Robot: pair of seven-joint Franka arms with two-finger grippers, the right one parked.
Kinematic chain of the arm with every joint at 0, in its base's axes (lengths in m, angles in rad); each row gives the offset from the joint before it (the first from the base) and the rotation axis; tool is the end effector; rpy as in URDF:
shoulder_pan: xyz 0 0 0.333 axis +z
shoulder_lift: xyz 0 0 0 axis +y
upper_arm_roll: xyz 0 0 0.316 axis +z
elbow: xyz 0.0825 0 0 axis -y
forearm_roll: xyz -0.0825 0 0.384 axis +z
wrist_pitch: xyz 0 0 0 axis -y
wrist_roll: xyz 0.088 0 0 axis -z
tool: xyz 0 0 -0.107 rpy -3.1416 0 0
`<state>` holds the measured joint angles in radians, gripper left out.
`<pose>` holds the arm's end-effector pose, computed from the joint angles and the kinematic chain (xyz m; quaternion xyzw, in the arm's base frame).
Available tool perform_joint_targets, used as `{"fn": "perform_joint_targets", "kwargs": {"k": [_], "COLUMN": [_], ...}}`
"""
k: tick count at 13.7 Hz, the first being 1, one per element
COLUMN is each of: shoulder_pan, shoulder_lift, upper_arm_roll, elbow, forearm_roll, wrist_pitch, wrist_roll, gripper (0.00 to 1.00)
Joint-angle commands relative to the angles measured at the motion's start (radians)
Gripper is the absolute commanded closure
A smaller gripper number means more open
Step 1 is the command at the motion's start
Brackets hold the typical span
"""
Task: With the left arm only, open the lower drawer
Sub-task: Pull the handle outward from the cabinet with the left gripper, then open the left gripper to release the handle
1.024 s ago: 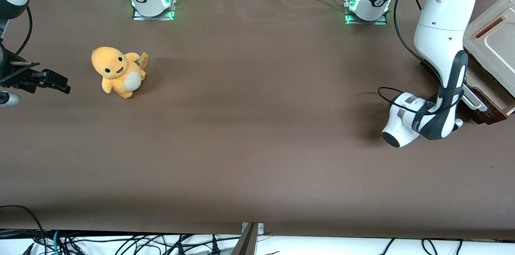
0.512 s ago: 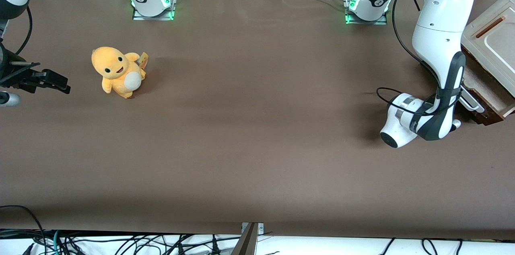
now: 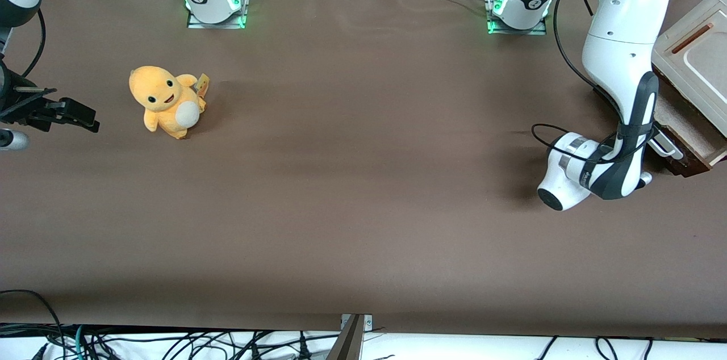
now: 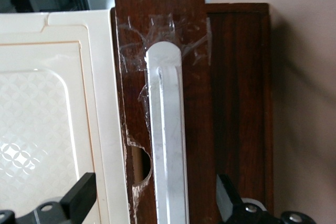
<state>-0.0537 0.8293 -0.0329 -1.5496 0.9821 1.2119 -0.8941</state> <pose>0.5984 0.0601 0.1798 -0.7244 -0.1933 0.2184 0.6246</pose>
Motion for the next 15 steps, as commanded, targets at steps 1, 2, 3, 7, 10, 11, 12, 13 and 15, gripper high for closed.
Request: {"fn": "perform_joint_targets", "kwargs": {"k": [1, 2, 3, 7, 10, 11, 12, 13, 15], "shoulder_pan": [-0.003, -0.002, -0.003, 0.009, 0.014, 0.024, 0.037, 0.049, 0.069], "shoulder_lift": [-0.042, -0.073, -0.1, -0.197, -0.239, -0.255, -0.271, -0.291, -0.347], "upper_arm_roll": [-0.06, -0.067, -0.071, -0.156, -0.159, -0.159, -0.16, -0.16, -0.163], "elbow": [0.055, 0.066, 0.068, 0.123, 0.261, 0.301, 0.34, 0.362, 0.379], "forearm_roll": [-0.04, -0.086, -0.111, -0.221, -0.466, -0.552, -0.627, -0.701, -0.814], "wrist_pitch": [-0.023, -0.022, -0.02, -0.015, -0.015, -0.014, -0.014, -0.014, -0.012], "wrist_roll": [0.088, 0.142, 0.193, 0.332, 0.397, 0.406, 0.408, 0.409, 0.417], "gripper": [0.0, 0.0, 0.0, 0.0, 0.0, 0.0, 0.0, 0.0, 0.0]}}
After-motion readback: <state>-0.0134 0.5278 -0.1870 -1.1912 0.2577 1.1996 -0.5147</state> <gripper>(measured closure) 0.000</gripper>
